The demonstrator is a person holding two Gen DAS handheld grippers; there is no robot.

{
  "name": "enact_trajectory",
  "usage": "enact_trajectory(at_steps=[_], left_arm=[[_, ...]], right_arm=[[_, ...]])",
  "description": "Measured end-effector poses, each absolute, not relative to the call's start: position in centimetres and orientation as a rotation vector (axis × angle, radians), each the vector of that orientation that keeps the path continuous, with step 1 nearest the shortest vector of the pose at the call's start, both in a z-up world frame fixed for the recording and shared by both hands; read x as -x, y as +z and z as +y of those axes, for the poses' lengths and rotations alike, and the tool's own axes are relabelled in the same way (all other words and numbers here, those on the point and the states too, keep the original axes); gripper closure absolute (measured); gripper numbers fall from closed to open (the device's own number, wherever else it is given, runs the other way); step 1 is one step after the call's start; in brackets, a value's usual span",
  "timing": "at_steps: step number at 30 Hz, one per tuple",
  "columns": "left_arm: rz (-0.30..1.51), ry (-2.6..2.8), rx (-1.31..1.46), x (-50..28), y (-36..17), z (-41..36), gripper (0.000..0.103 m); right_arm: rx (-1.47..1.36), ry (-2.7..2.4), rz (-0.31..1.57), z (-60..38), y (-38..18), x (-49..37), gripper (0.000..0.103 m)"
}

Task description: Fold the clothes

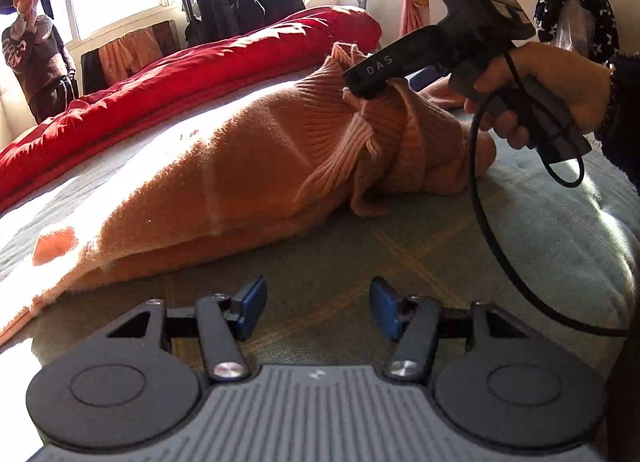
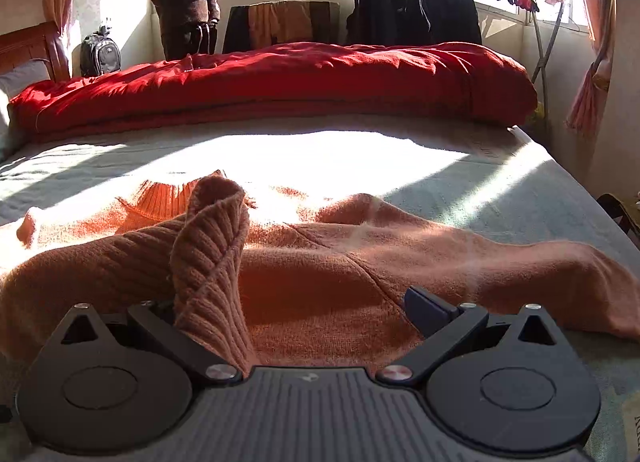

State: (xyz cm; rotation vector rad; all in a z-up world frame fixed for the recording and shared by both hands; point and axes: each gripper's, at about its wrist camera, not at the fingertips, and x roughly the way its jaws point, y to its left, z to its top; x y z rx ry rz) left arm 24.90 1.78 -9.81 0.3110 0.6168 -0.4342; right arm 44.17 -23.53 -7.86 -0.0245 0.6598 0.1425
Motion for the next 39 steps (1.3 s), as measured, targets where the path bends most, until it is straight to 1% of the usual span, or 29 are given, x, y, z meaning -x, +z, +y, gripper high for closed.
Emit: enact_trajectory(at_steps=[1, 7, 13, 17, 21, 26, 31, 39], left_arm=[[0.616, -0.427, -0.316, -25.1, -9.8, 1.8, 0.044], [0.585, -0.411, -0.393, -26.4, -9.7, 1.3, 0.044], [0.558, -0.442, -0.545, -28.0, -10.2, -0.7, 0.044], [0.506, -0.434, -0.604, -28.5, -9.8, -1.7, 0.044], [0.446, -0.398, -0.593, -29.0, -8.1, -1.2, 0.044], [0.366, -0.363, -0.638, -28.9, -6.6, -1.1, 0.043], [0.373, -0.363, -0.728, -29.3, -7.6, -1.7, 0.043], [0.325, -0.469, -0.918, -26.0, -9.6, -2.1, 0.043]], right_arm=[[0.025, 0.143, 0.676, -23.6, -8.1, -44.9, 0.0], [-0.05, 0.183, 0.757, -24.4, -8.4, -47.5, 0.0], [-0.143, 0.275, 0.732, -25.8, -5.7, -44.1, 0.0], [-0.089, 0.326, 0.678, -25.9, -3.8, -40.9, 0.0], [-0.039, 0.374, 0.618, -26.2, -2.3, -38.1, 0.0], [0.096, 0.413, 0.531, -25.3, -1.3, -34.8, 0.0], [0.115, 0.449, 0.515, -24.7, -1.2, -33.1, 0.0], [0.085, 0.432, 0.513, -25.6, -1.5, -30.4, 0.0]])
